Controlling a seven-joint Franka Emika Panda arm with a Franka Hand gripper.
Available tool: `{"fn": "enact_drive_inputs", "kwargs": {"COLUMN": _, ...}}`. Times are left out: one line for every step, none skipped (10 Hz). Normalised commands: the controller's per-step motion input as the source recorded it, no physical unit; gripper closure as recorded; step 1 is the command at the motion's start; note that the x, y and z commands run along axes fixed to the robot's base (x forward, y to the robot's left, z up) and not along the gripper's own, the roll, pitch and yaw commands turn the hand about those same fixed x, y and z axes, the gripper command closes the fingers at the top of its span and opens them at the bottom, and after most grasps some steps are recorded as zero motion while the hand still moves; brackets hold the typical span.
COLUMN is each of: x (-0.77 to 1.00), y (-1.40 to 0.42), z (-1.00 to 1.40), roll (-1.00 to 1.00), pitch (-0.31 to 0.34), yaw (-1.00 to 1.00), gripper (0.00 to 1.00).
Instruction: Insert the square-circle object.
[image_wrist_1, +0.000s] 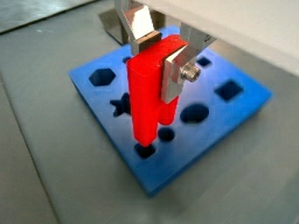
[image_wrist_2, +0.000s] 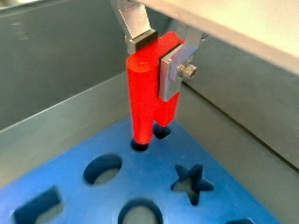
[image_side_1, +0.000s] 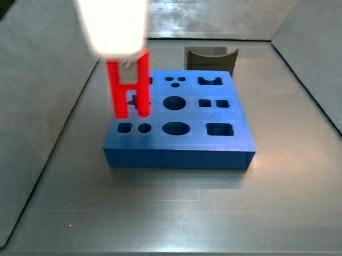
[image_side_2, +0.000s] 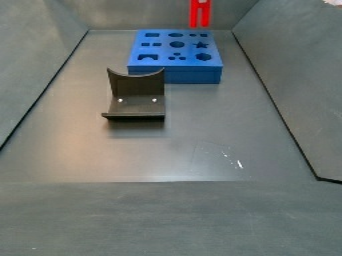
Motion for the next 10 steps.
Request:
{"fn": "enact_drive_inputs", "kwargs": {"x": -0.51, "y": -0.10, "z": -0.31, "roll": 0.07, "pitch": -0.091, "yaw": -0.53, "gripper": 1.00}}
{"fn": "enact_drive_inputs", "kwargs": {"x": -0.32, "y": -0.23, "z": -0.13, "roll": 0.19, "pitch": -0.113, "yaw": -0.49, "gripper": 1.00}}
{"fn": "enact_drive_inputs", "kwargs": {"x": 0.00, "y": -0.27, "z": 0.00, "roll": 0.28, "pitch": -0.051, "yaw": -0.38, "gripper": 1.00}}
{"fn": "enact_drive_inputs", "kwargs": {"x": 0.01, "y": -0.10, "z": -0.04, "roll": 0.14, "pitch": 0.000, "yaw": -0.15, "gripper": 1.00}}
{"fn": "enact_drive_inputs", "kwargs": {"x": 0.23, "y": -0.13, "z": -0.14, "roll": 0.18, "pitch": 0.049, "yaw": -0.12, "gripper": 1.00}}
{"fn": "enact_drive_inputs", "kwargs": {"x": 0.33, "y": 0.00, "z": -0.28, "roll": 0.13, "pitch": 0.041, "yaw": -0.01, "gripper": 1.00}}
{"fn": "enact_drive_inputs", "kwargs": {"x": 0.33, "y": 0.00, "z": -0.35, "roll": 0.02, "pitch": 0.027, "yaw": 0.00, "gripper": 1.00}}
{"fn": "enact_drive_inputs", "kwargs": {"x": 0.39, "y": 0.01, "z": -0.37, "roll": 0.01, "pitch": 0.036, "yaw": 0.00, "gripper": 1.00}}
{"fn": "enact_drive_inputs", "kwargs": {"x": 0.34, "y": 0.04, "z": -0.34, "roll": 0.00, "pitch": 0.019, "yaw": 0.00, "gripper": 1.00}}
{"fn": "enact_drive_inputs", "kwargs": {"x": 0.22, "y": 0.07, "z": -0.32, "roll": 0.00, "pitch": 0.000, "yaw": 0.00, "gripper": 1.00}}
